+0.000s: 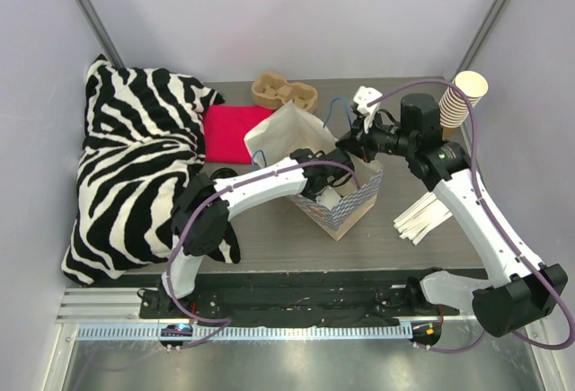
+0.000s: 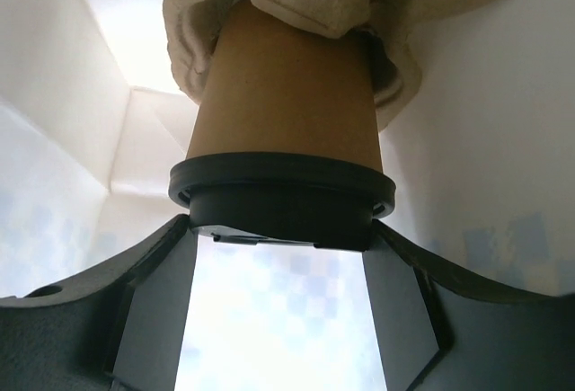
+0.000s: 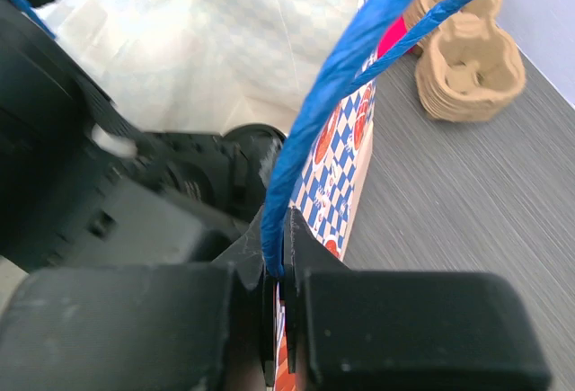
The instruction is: Pack the takeout coffee
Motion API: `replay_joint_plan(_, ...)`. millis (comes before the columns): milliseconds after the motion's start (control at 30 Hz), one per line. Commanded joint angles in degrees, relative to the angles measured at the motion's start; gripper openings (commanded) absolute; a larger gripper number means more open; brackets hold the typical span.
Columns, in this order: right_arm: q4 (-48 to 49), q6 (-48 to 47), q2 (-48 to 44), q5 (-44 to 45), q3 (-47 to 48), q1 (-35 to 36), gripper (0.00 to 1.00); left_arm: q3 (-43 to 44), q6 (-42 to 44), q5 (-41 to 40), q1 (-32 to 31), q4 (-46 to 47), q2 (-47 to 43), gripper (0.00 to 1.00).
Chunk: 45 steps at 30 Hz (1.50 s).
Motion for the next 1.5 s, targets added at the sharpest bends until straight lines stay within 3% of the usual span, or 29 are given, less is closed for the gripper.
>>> replay_joint_plan(0, -3.8, -2.4, 0.5, -2.7, 1.0, -1.2, 0.01, 5.7, -0.1, 6.0, 1.8, 0.0, -3.9, 0.05)
replay_joint_plan(367, -3.5, -3.5, 1.4, 0.9, 0.4, -2.7, 0.01, 6.3, 5.0, 7.1, 2.4, 4.3, -12.8, 0.04)
replay_joint_plan(767, -3.0, -5.2, -0.1, 2.3, -1.6, -3.1, 0.01, 11.7, 6.8, 8.4, 6.1, 6.7, -13.8, 0.03)
replay_joint_plan(933, -2.0, -5.3, -0.3, 2.9, -2.3, -3.4, 0.01, 22.5, 2.2, 11.5, 7.7, 2.3, -12.0, 0.02)
replay_joint_plan(1233, -1.2, -6.9, 1.1, 3.3, -2.4, -4.4, 0.01, 30.4, -1.7, 16.0, 9.3, 3.8, -12.3, 0.02)
replay_joint_plan(1467, -1.0, -8.6, 1.7, 4.5, -1.8, -6.0, 0.01, 39.8, -8.8, 14.7, 12.2, 4.1, -10.2, 0.02)
